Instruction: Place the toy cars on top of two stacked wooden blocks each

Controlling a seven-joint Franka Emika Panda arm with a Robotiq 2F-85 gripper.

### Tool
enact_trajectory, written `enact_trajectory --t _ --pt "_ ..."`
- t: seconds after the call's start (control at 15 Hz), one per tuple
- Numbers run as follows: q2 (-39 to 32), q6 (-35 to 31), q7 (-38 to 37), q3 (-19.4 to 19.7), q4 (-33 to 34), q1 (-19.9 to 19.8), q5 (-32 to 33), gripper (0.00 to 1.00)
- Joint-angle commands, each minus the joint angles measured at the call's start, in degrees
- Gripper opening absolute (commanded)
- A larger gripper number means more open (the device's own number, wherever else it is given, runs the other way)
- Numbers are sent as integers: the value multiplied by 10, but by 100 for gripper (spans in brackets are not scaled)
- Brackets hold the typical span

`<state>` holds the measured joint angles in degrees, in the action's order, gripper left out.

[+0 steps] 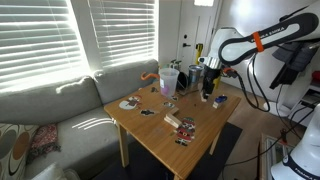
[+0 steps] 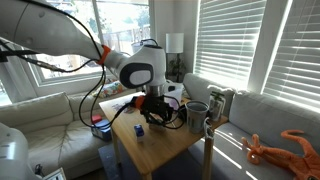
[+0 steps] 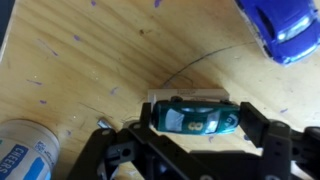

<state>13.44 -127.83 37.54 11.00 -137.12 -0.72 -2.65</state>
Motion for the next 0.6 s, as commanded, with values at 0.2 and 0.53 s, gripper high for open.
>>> enact_trajectory --t 0.2,0.53 --pt "-12 12 14 -5 13 -7 4 61" --pt "-10 12 14 -3 11 -8 4 61"
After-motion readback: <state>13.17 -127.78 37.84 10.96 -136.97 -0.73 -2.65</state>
